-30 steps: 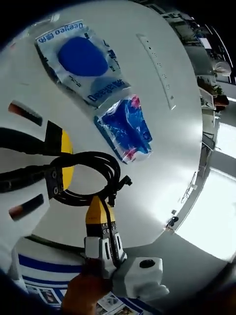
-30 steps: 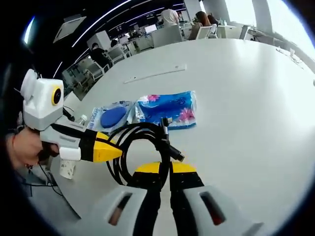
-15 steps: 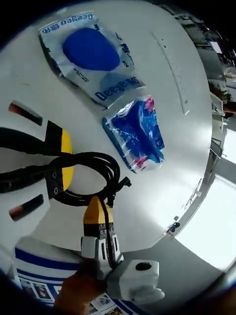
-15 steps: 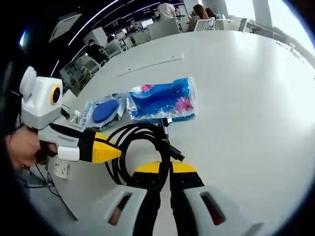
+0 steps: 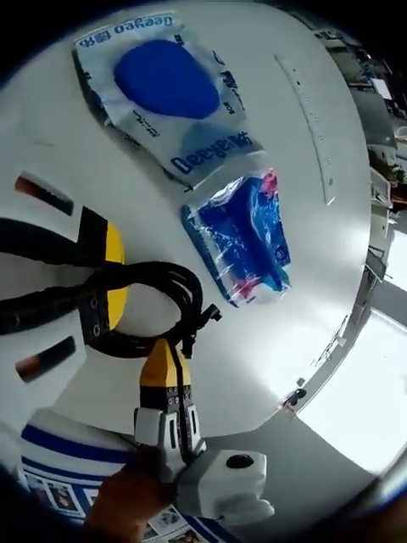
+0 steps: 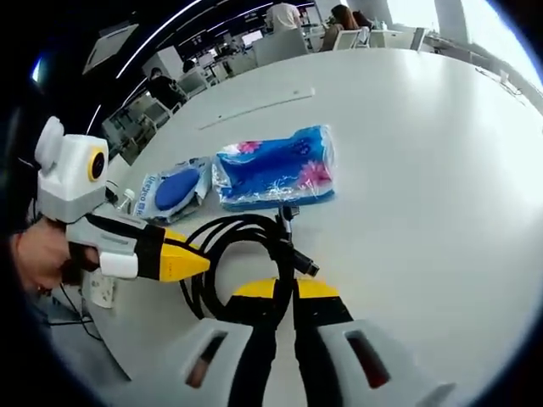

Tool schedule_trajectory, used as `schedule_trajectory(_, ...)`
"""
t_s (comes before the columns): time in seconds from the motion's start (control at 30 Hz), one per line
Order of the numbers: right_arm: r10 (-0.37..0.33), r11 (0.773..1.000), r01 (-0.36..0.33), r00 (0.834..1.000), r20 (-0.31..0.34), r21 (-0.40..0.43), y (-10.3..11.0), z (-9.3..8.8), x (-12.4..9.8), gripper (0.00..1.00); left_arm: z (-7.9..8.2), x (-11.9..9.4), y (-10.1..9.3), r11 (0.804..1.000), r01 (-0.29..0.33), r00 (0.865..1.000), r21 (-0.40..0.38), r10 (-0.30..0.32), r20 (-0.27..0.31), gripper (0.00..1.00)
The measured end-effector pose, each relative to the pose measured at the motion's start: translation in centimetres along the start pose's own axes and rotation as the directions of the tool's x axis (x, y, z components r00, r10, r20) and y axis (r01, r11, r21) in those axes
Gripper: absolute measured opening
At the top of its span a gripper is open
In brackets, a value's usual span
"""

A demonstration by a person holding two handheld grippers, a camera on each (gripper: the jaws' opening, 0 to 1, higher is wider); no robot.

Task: Arrange the tabletop items into an orderly group along one side of the table until the central work area is clear of visible clutter.

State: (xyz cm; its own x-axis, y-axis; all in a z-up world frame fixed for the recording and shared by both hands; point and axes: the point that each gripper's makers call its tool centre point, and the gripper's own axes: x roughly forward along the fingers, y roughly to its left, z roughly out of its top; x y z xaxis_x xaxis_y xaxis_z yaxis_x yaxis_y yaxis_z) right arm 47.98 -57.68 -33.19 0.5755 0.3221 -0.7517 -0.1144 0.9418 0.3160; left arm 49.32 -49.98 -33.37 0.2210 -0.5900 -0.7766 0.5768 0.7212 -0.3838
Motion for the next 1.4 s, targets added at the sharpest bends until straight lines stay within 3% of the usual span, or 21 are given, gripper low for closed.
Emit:
schedule_trajectory(0.5, -0.010, 1.000, 0.010, 1.000, 0.002, -0.015, -0.3, -0.4, 0.5, 0.06, -0.1, 0.2, 0.4, 1.000, -0.010, 1.000, 0.015, 0.009, 0.029, 0.11)
schedule_trajectory(1.4, -0.014, 0.997, 0.017, 0.999, 0.033, -0.081, -0.5, 0.2, -1.3, 0.24, 0.1, -1.6, 0.7, 0.998, -0.017, 0.999, 0.064, 0.013, 0.052, 0.26)
